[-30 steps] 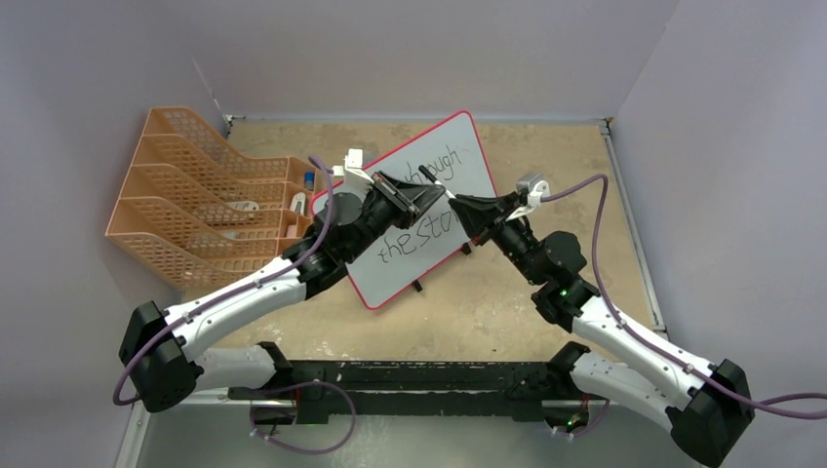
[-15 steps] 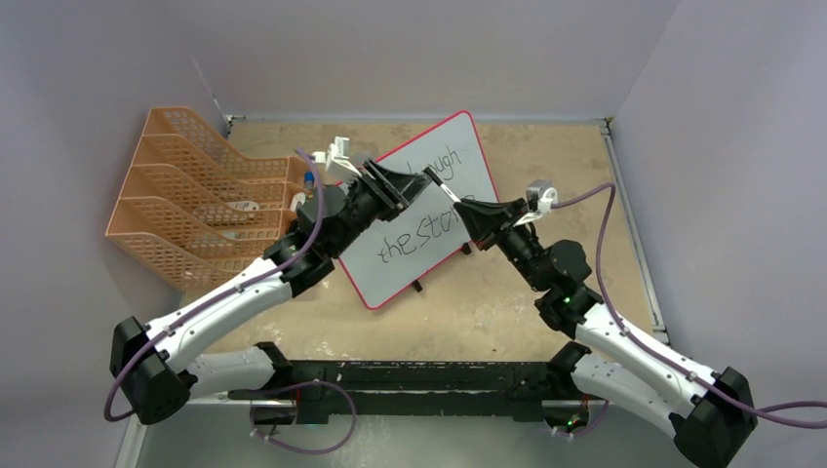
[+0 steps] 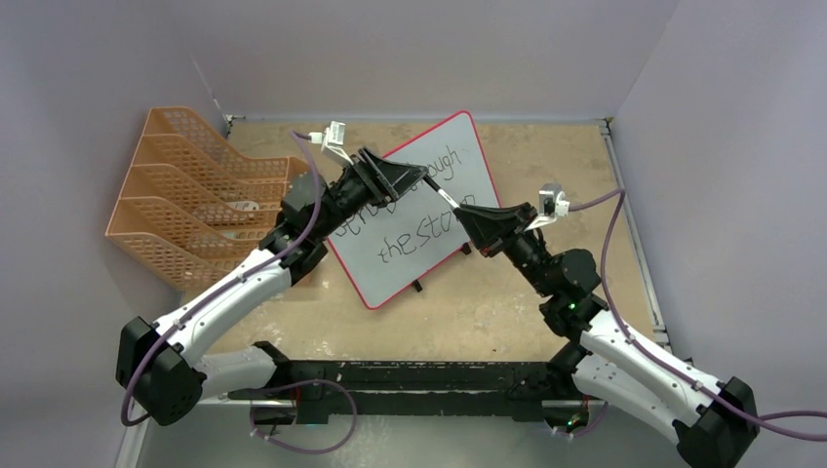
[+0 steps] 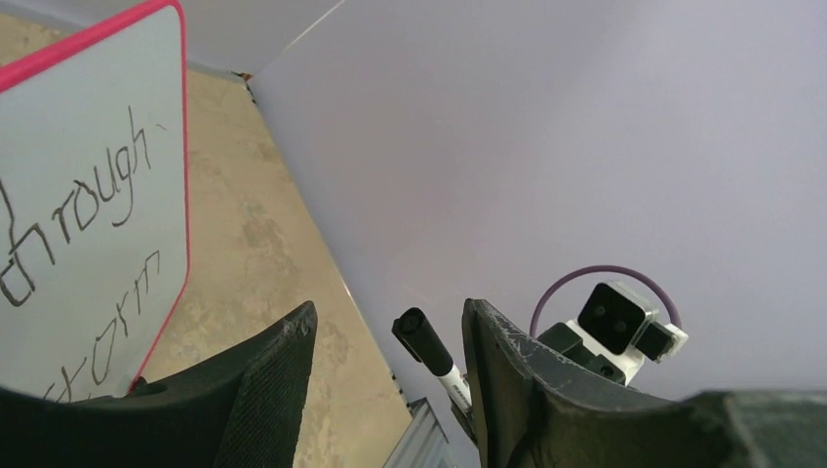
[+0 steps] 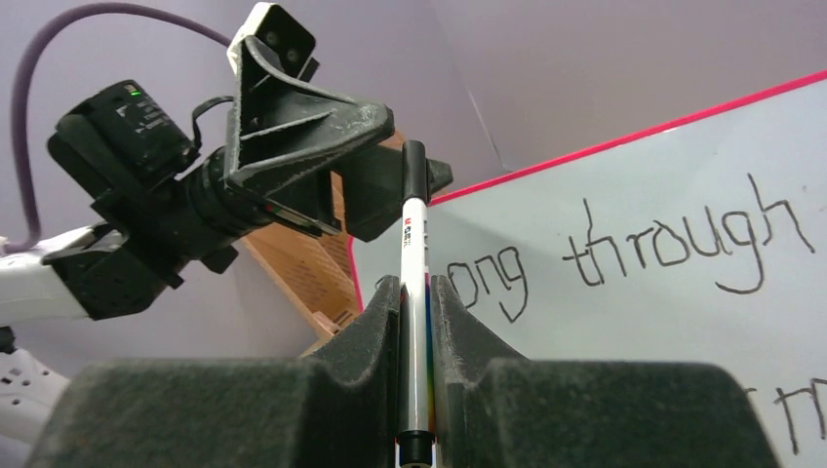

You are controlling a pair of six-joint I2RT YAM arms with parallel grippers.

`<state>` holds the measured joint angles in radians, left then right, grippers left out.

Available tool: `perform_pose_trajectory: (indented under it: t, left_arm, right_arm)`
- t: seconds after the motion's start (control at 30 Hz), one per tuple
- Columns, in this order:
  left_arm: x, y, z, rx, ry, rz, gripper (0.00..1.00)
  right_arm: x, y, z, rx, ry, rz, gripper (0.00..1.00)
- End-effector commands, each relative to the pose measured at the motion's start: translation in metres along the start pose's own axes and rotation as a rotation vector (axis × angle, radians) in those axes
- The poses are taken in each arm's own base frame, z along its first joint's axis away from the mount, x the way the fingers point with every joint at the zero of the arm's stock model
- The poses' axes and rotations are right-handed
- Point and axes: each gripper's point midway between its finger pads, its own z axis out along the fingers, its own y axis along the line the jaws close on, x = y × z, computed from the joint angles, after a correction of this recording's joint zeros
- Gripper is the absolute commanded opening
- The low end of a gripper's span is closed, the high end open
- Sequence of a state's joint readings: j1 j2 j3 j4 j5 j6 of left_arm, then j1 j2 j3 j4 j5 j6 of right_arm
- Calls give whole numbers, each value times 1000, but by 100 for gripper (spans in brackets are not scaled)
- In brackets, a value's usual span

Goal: Write a sentence on the whiteboard
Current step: Close the whiteboard marker at the center of the board.

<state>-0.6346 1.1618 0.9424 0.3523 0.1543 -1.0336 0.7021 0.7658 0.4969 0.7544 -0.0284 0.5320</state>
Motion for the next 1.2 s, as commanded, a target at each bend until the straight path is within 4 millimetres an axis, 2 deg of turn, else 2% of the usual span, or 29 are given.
perform_pose_trajectory:
  t: [0.0,0.13,0.27,0.53,1.03,1.17]
  left_arm:
    - [-3,-26,-3,111,15,-29,54]
    - [0,-7,-2,-31,37,-130,54]
    - [-3,1,-3,-120,27,-190,54]
    - [0,17,4,-246,58,-238,54]
    - [1,23,19,-296,75,-274,52]
    - [3,25,21,-302,78,-279,48]
  right_arm:
    - [-18,17,3,-65,-60,13,0]
    - [-15,1,10,-3,-49,-98,0]
    - [-11,-11,15,33,-23,-217,0]
    - [-15,-15,18,33,-24,-346,0]
    - [-10,-17,20,64,-9,-483,0]
    - [-3,-14,22,79,3,-485,0]
